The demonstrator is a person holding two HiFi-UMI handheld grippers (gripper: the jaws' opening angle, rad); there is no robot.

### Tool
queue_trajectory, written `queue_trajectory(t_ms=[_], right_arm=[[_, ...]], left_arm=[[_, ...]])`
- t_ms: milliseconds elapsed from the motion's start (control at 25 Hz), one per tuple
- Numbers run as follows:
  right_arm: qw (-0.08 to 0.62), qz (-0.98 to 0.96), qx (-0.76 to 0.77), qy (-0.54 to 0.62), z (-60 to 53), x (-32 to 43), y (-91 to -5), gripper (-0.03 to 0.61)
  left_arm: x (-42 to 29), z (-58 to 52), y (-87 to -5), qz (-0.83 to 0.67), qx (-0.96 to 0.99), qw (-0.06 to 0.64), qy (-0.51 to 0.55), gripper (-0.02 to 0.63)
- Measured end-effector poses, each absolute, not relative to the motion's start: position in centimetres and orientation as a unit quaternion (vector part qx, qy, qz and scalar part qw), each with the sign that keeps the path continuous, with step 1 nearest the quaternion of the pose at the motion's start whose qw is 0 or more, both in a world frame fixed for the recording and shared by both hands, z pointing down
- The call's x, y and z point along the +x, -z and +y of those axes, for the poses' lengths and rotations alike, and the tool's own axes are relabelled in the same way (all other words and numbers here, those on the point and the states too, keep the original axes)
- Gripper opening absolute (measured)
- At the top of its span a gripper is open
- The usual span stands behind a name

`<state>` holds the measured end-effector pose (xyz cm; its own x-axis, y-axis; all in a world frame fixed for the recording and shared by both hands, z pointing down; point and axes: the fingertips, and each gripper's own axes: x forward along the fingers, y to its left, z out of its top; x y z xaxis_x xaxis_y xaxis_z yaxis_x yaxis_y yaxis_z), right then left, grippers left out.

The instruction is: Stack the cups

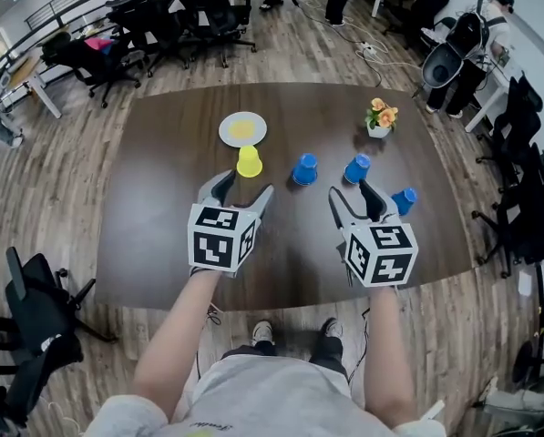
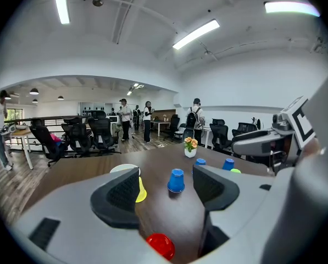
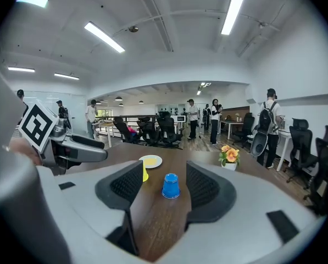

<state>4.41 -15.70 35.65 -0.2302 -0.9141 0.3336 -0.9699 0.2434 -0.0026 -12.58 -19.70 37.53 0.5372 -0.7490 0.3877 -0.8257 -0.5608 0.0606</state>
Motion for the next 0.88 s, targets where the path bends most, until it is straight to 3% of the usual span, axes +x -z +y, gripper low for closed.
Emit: queue_trajectory(t_ms=[880], right_arm=[[0.144,-0.859,0.479,-0.113,-19.4,5.9,-38.9,0.23]], left_arm=[[-11.9,-19.4,-40.6,-0.553,0.805,0.143,-0.161,0.308]])
